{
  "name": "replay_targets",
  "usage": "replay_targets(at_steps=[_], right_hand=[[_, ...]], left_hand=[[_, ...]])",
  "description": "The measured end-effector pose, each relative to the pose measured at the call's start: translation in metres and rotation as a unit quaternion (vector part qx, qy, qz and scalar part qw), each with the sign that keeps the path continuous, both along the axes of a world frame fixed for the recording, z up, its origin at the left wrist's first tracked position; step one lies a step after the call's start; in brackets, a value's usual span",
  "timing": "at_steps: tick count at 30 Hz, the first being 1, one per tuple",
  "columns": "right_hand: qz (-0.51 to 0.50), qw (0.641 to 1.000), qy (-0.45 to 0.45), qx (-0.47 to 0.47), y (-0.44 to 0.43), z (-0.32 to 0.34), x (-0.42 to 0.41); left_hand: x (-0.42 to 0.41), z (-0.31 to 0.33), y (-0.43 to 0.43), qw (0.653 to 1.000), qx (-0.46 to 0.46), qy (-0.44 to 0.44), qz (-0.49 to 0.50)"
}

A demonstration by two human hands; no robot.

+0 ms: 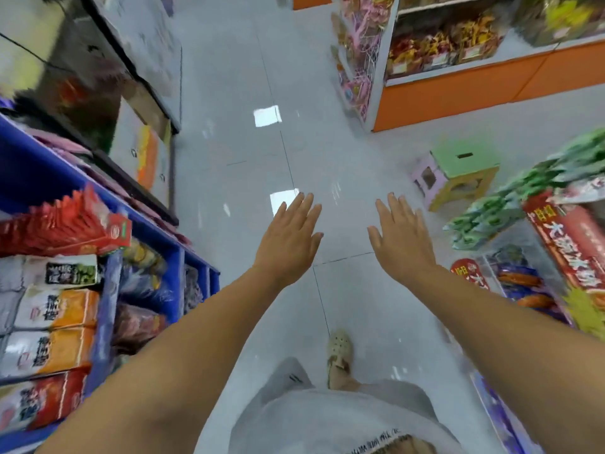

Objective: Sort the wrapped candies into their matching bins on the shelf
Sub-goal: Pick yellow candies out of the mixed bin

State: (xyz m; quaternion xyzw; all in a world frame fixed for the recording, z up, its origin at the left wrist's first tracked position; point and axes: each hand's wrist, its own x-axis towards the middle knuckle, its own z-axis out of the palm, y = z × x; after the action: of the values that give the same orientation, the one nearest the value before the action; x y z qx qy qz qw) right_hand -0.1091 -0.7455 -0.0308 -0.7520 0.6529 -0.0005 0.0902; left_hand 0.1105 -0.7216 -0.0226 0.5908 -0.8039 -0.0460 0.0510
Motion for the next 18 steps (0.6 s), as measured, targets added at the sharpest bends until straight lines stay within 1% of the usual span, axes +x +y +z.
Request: replay_targets(at_steps=[4, 8, 10, 14, 18], right_hand=[[0.000, 1.000, 0.001, 0.003, -0.090, 0.006, -0.006], [-0.013, 1.000, -0.019, -0.007, -0.170, 0.004, -0.007], [-0.027, 0.999, -0.018, -0.015, -0.210, -0.003, -0.009], [-0.070, 0.998, 0.002, 0.002, -0.292, -0.022, -0.013], [-0.116, 0.993, -0.008, 0.014, -0.366, -0.029, -0.014]], left_hand=[[0.002, 0.009, -0.089, 1.000, -0.003, 0.009, 0.011], [0.010, 0.010, -0.178, 1.000, -0.002, 0.004, 0.010], [0.013, 0.006, -0.226, 1.000, -0.005, 0.001, 0.001], [0.013, -0.008, -0.323, 1.000, -0.004, 0.007, -0.022], [0.008, -0.015, -0.419, 0.998, 0.023, -0.009, -0.063]])
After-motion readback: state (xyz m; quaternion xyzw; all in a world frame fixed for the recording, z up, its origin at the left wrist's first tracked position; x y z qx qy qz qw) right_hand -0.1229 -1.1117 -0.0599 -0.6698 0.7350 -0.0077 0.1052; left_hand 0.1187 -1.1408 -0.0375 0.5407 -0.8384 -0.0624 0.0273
